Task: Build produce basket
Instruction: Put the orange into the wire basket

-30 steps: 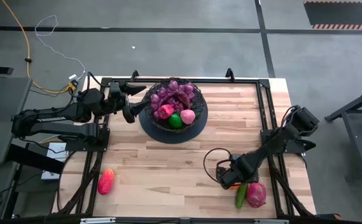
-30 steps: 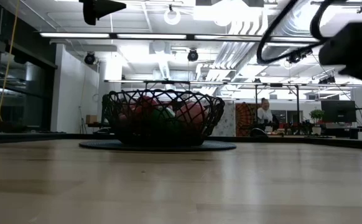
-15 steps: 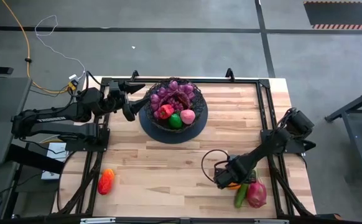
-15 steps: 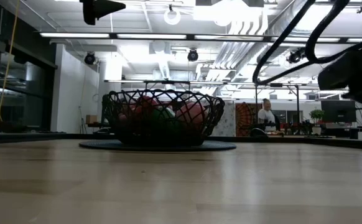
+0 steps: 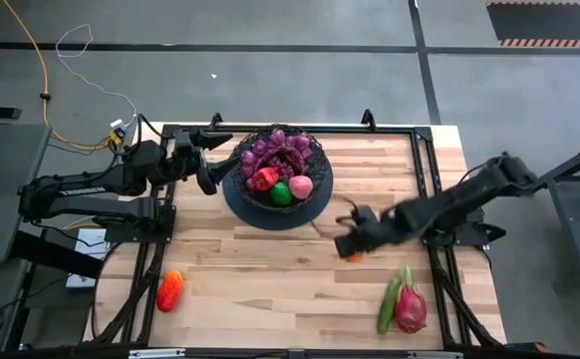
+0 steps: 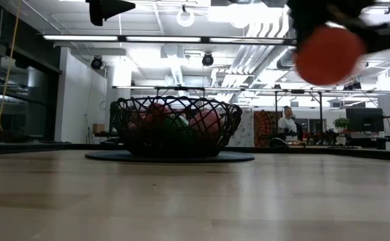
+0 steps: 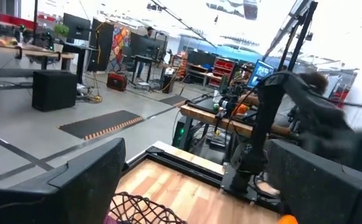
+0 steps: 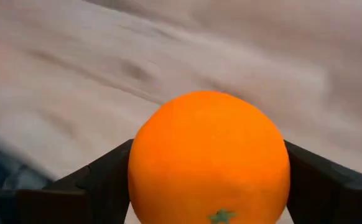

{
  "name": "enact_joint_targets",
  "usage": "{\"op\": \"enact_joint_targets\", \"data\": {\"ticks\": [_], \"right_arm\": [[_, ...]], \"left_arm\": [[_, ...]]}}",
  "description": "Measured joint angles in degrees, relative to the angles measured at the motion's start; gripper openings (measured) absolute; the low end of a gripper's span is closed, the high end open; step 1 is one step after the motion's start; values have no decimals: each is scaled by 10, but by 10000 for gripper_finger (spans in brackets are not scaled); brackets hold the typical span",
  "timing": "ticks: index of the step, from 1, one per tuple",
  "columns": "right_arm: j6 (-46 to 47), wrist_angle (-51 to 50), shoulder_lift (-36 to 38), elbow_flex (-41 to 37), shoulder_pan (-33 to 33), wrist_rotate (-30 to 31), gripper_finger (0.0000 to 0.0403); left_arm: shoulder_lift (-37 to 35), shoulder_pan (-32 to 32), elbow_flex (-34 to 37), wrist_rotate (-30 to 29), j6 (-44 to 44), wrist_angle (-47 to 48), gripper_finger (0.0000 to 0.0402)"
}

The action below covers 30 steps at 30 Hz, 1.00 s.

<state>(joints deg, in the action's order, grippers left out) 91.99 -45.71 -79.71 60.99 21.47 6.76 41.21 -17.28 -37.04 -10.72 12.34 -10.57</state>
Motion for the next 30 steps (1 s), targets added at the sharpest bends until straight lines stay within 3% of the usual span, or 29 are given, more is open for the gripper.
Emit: {"op": "enact_joint_targets", "data": {"ticks": [8, 12, 18, 23, 30], "right_arm": [[-508, 180, 62, 0, -208, -95, 308], [-680, 299, 61, 0, -309, -168, 308], [-750, 476, 60, 0, -398, -267, 308], [-744, 549, 60, 0, -408, -266, 308], [-725, 552, 60, 0, -407, -246, 310]], "left_arm": [[0, 0, 0, 7, 122, 0, 378], [0, 0, 0, 41, 164, 0, 378], [0, 2, 0, 80, 152, 0, 378], [0, 1, 0, 71, 126, 0, 378], [0, 1, 0, 73, 92, 0, 378]]}}
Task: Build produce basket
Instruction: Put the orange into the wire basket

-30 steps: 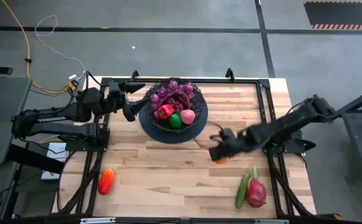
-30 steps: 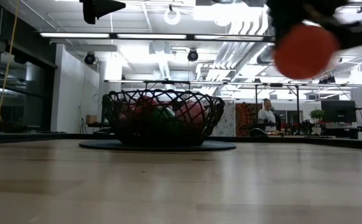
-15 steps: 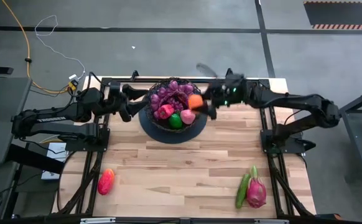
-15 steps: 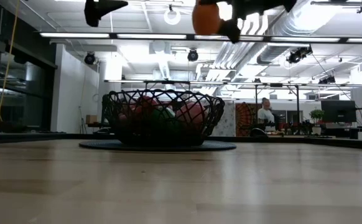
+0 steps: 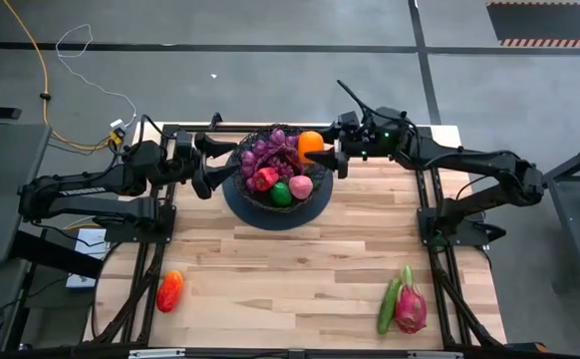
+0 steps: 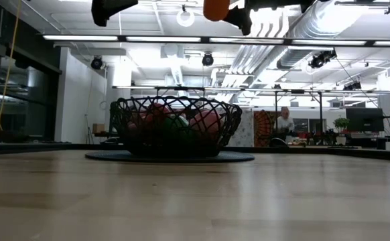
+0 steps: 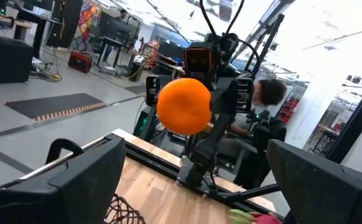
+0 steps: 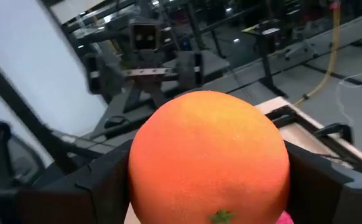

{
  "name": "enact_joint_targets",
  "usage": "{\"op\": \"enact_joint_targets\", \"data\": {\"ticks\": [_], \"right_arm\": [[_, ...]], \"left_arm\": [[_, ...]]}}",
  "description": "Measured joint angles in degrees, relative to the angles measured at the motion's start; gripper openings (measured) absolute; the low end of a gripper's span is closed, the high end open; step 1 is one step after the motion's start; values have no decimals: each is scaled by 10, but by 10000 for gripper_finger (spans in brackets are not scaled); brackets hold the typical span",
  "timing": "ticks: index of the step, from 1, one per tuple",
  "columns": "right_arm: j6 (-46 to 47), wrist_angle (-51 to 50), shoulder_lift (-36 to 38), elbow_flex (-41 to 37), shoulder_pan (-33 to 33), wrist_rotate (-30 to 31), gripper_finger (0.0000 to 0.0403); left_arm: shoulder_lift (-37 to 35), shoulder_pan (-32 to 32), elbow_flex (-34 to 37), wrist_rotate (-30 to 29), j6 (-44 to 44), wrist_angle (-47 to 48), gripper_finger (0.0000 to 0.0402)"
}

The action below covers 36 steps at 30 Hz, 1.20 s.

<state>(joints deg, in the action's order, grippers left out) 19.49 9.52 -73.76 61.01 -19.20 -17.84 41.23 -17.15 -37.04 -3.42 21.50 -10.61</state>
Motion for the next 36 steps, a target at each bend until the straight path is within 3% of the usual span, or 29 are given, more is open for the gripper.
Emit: {"op": "enact_joint_targets", "data": {"ticks": [4, 10, 14, 19, 23, 29, 36], "right_arm": [[-6, -55, -7, 22, 1, 24, 310], [-94, -347, -93, 155, -12, 80, 311], [-157, -436, -169, 211, -19, 82, 312], [-244, -462, -246, 229, -22, 85, 312], [-260, -463, -284, 229, -24, 98, 312], [-280, -465, -305, 229, -26, 183, 312], [-314, -464, -309, 227, -38, 186, 312]], "left_arm": [[0, 0, 0, 2, -1, -1, 378], [0, 0, 0, 2, -9, -2, 378], [0, -1, 0, 2, -22, -2, 378], [0, -1, 0, 1, -27, -2, 378], [0, -1, 0, 0, -42, -2, 378], [0, -1, 0, -5, -43, -2, 378], [0, -1, 0, -5, -42, -2, 378]]}}
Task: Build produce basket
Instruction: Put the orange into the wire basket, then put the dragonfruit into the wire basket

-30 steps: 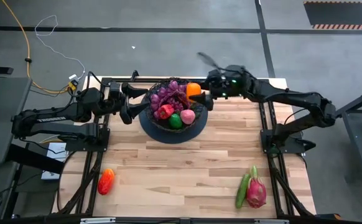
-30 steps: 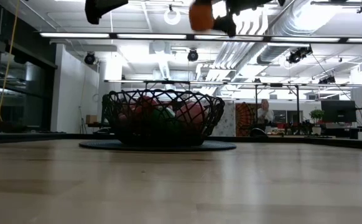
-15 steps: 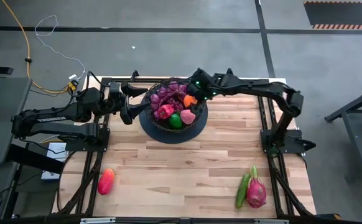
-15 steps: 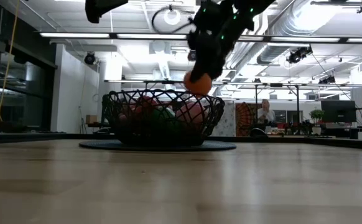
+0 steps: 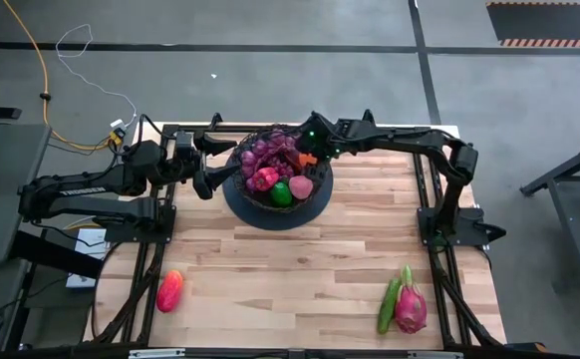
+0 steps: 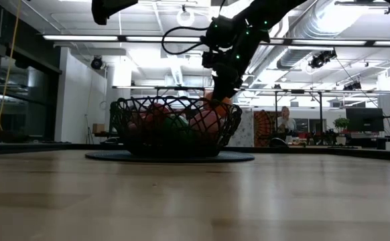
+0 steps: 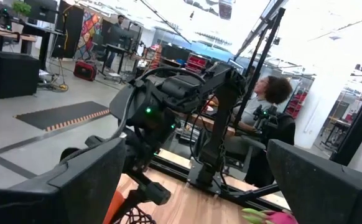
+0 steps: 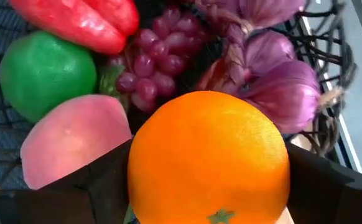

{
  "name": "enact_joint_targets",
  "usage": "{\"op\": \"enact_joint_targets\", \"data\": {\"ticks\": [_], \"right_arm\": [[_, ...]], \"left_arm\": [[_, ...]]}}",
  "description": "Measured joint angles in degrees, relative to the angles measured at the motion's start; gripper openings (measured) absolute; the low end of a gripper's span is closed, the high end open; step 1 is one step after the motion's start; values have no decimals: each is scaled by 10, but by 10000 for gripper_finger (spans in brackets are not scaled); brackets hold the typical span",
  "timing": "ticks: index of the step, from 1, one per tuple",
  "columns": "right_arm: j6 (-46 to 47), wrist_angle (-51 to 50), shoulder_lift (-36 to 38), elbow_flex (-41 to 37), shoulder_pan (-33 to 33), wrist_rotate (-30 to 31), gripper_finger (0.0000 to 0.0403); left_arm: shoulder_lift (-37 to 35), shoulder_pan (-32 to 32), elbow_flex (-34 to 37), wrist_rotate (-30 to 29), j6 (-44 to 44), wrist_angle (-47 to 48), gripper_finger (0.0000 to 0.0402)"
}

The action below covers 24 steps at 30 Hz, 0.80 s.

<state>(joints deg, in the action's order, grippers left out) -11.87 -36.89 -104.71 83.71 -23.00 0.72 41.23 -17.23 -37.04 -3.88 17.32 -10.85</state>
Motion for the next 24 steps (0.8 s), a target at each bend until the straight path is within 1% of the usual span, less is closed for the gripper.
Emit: {"op": "enact_joint_targets", "data": {"ticks": [2, 4, 7, 9, 11, 14, 17, 19, 21, 24], "right_arm": [[-21, -11, 0, -1, 0, -8, 314], [-21, -12, 0, -1, 1, -10, 326], [-22, -17, 0, -1, 7, -3, 369], [-23, -17, 0, -1, 13, 25, 389], [-22, -17, 0, -1, 18, 49, 383], [-23, -22, 4, 0, 22, 50, 370], [-23, -63, 16, 24, 19, 43, 369], [-6, -102, 35, 38, 12, 28, 369], [17, -118, 64, 38, 4, -2, 369], [52, -104, 134, 4, -2, -33, 369]], "left_arm": [[0, 0, 0, 0, 0, 0, 378], [0, 0, 0, 0, 0, 0, 378], [0, 0, 0, -7, 0, 0, 378], [0, 0, 0, -13, 0, 0, 378], [0, 0, 0, -15, 0, 0, 378], [0, 0, 0, -15, 3, 0, 378], [0, 0, 0, -15, 5, 0, 378], [0, 0, 0, -15, 5, 0, 378], [0, 0, 0, -15, 5, 0, 378], [0, 0, 0, -15, 5, 0, 378]]}}
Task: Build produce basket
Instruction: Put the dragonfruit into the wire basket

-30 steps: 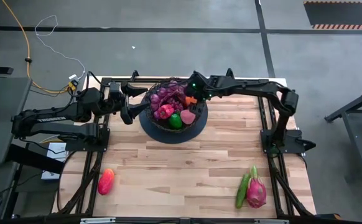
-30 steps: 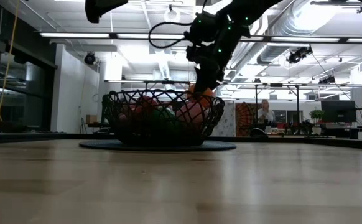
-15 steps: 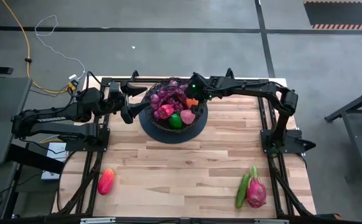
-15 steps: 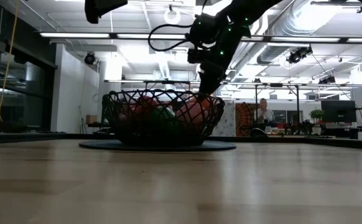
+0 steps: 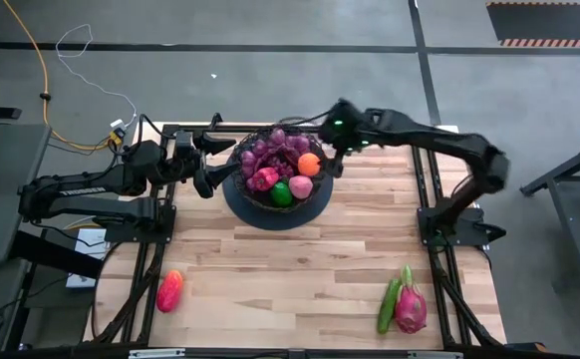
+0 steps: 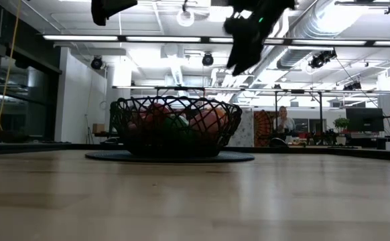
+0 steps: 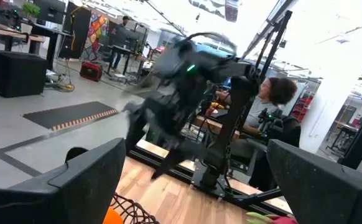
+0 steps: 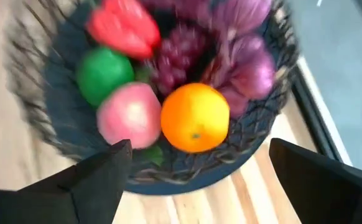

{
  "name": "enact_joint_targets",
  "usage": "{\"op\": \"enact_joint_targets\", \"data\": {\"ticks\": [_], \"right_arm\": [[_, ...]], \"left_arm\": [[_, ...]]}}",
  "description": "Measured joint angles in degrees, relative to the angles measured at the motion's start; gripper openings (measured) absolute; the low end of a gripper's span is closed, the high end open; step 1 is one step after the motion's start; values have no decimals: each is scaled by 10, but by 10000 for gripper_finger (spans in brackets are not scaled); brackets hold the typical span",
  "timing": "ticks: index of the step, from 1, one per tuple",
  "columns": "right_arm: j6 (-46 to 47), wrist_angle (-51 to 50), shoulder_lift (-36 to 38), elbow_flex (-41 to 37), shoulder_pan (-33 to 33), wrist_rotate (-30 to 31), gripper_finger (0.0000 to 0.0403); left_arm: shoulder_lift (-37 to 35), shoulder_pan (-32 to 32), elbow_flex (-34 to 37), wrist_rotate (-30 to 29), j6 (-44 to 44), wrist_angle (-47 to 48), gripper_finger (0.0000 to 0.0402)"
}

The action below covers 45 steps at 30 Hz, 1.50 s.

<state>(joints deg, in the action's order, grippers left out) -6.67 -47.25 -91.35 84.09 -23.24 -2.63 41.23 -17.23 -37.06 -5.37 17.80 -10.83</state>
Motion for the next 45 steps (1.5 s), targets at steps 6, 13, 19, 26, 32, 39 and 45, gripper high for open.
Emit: {"op": "enact_joint_targets", "data": {"ticks": [6, 13, 19, 26, 32, 39, 45], "right_arm": [[145, 179, 183, -184, 18, -5, 369], [297, 364, 339, -359, 68, 0, 369], [321, 371, 378, -384, 90, 13, 369], [400, 211, 350, -302, 106, -2, 369], [541, -205, 250, -170, 206, -85, 369], [925, -337, 187, -168, 449, -232, 369], [1255, -226, 142, -168, 592, -268, 369]], "left_arm": [[0, 0, 0, 3, 0, 1, 378], [0, 0, 0, 9, -19, 7, 378], [0, 0, 0, 8, -20, 7, 378], [0, 0, 0, 8, -20, 7, 378], [0, 0, 0, 8, -20, 7, 378], [0, 0, 0, 7, -38, 7, 378], [0, 0, 0, 7, -50, 7, 378]]}}
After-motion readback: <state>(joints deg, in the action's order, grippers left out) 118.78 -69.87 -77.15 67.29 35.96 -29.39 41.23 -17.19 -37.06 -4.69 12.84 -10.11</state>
